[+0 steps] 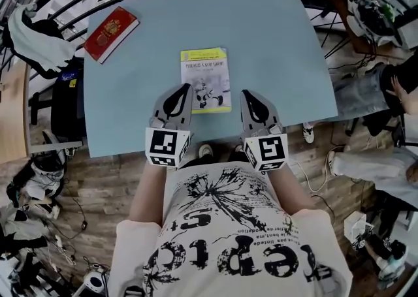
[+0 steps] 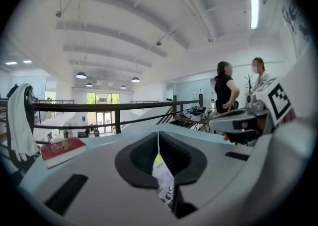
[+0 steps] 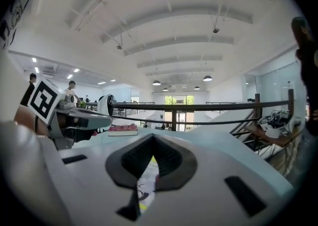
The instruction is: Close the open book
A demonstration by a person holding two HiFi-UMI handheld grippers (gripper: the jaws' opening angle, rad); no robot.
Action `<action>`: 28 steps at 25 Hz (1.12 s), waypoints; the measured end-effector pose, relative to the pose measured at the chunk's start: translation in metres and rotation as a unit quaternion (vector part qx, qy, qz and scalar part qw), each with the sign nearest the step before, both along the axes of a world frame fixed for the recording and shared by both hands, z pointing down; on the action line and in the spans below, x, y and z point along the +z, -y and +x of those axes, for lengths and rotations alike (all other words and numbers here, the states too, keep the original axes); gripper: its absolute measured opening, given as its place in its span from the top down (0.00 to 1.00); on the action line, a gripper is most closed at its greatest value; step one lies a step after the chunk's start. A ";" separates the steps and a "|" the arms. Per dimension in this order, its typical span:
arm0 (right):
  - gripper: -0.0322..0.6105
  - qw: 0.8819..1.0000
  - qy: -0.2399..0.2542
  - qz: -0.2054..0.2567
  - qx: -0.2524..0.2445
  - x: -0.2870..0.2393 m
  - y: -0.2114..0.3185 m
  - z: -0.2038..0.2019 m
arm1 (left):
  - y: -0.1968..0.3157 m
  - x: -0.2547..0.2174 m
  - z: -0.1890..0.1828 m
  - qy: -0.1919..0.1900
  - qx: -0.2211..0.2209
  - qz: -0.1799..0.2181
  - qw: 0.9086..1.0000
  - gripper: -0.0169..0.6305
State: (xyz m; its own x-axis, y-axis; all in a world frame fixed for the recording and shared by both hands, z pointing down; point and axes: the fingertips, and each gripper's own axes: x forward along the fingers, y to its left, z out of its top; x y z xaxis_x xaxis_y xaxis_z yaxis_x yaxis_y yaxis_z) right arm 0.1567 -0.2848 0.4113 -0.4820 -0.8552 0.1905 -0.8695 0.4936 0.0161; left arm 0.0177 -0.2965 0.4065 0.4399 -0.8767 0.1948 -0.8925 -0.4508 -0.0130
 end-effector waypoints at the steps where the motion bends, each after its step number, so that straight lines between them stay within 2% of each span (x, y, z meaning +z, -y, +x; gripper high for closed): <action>1: 0.94 1.000 0.002 0.006 -0.002 -0.005 -0.001 -0.003 | -0.005 -0.012 -0.004 0.003 0.003 0.014 1.000 0.94; 6: 0.94 0.999 0.002 0.048 -0.018 -0.028 0.001 -0.012 | -0.020 -0.055 -0.033 -0.020 -0.027 0.063 0.997 0.94; 9: 0.94 0.999 0.018 0.045 -0.023 -0.033 0.005 -0.021 | -0.023 -0.065 -0.057 -0.020 -0.048 0.070 0.996 0.94; 13: 0.94 0.998 0.009 0.056 -0.026 -0.038 0.010 -0.028 | -0.025 -0.076 -0.074 -0.019 -0.065 0.081 0.994 0.94; 24: 0.94 0.997 0.001 0.063 -0.044 -0.048 0.012 -0.042 | -0.021 -0.075 -0.080 -0.026 -0.068 0.072 0.995 0.94; 28: 0.94 0.997 -0.001 0.068 -0.034 -0.046 0.012 -0.042 | -0.022 -0.072 -0.079 -0.027 -0.063 0.065 0.996 0.94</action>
